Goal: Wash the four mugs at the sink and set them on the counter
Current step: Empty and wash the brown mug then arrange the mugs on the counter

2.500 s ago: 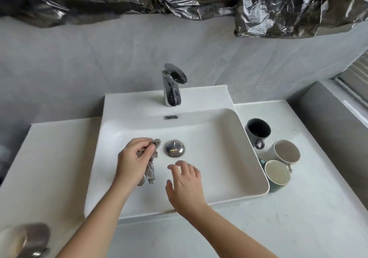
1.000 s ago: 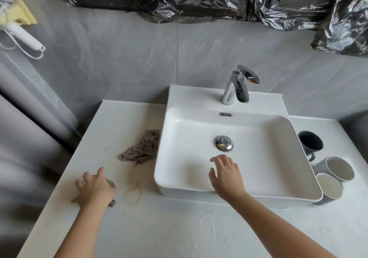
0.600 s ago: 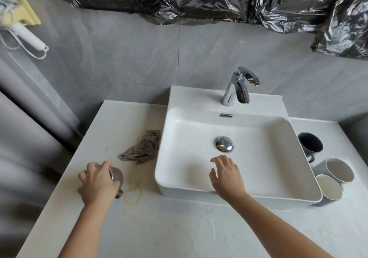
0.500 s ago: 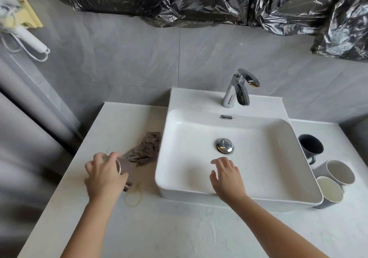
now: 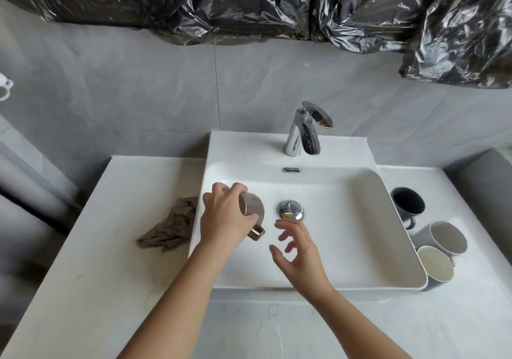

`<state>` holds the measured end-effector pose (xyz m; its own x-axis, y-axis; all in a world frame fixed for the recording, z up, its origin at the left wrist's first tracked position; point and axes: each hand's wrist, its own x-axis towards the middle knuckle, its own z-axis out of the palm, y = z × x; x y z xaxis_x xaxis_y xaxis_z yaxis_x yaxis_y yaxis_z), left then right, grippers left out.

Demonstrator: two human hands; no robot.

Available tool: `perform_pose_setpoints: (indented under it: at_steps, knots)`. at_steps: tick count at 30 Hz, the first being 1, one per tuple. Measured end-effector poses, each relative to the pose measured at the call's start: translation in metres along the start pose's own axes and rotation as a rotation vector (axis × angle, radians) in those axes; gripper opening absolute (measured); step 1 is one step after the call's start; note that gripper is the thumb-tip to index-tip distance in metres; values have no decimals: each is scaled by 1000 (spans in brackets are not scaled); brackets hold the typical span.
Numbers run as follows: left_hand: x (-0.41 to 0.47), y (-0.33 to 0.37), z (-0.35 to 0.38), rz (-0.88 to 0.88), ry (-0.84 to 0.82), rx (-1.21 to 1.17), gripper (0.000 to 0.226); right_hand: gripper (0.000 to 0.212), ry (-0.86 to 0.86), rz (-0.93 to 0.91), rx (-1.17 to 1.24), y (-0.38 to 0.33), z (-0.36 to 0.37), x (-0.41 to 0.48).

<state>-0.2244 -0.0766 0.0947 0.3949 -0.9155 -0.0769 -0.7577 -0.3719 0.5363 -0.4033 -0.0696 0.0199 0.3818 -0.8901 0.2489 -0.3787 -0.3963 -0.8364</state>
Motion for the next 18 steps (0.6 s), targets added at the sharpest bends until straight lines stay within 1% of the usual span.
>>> perform_pose_setpoints:
  at_steps: [2, 6, 10, 12, 15, 17, 18]
  knots:
    - [7, 10, 11, -10, -40, -8, 47, 36, -12, -3, 38, -4, -1, 4]
    - [17, 22, 27, -36, -101, -34, 47, 26, -45, 85, 75, 4, -6, 15]
    - [24, 28, 39, -36, -134, -24, 46, 16, -197, 162, 89, 16, -12, 22]
    - [25, 29, 44, -38, -141, -28, 43, 23, -234, 141, 67, 18, -13, 24]
    - [24, 30, 49, -8, -153, -48, 41, 35, -228, 122, 60, 20, -16, 27]
    - [28, 31, 48, 7, -191, -96, 41, 32, -206, 117, 62, 23, -21, 28]
    - [32, 31, 45, -25, -227, -151, 42, 27, -196, 112, 57, 25, -25, 29]
